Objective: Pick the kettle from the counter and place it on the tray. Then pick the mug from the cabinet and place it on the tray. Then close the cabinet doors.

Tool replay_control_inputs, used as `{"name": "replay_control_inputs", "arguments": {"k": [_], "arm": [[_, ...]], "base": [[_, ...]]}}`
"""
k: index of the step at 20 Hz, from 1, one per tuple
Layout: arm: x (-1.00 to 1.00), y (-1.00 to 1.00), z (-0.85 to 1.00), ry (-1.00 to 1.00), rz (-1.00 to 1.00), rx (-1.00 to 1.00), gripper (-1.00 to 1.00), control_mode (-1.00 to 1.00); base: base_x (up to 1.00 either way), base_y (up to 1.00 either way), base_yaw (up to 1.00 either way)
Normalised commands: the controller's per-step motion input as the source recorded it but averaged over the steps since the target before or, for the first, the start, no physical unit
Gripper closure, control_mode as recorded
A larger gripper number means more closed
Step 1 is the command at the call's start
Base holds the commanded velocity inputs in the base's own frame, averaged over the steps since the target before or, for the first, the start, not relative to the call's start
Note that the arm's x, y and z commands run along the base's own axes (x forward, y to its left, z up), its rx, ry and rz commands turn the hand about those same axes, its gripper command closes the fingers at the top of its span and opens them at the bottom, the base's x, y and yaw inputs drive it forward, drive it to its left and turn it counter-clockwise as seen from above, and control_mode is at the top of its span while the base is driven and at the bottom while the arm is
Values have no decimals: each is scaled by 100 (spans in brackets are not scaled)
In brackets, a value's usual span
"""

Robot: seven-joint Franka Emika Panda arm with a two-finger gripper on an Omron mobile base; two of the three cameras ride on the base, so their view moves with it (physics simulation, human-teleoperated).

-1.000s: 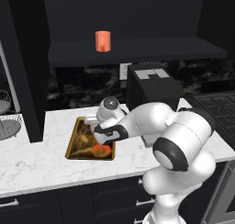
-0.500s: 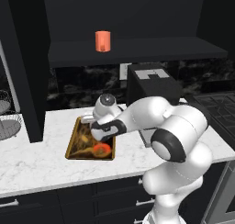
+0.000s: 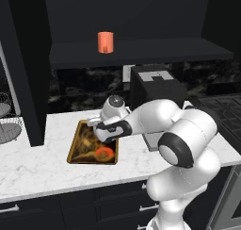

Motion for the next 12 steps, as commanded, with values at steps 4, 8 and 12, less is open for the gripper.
{"name": "replay_control_inputs", "arguments": {"k": [4, 8, 12], "arm": [[-16, -1, 24, -1, 3, -1, -100, -100], [-26, 0, 56, 0, 0, -1, -100, -100], [-45, 0, 69, 0, 3, -4, -100, -100]], "base": [[0, 0, 0], [0, 0, 0], [0, 0, 0]]}}
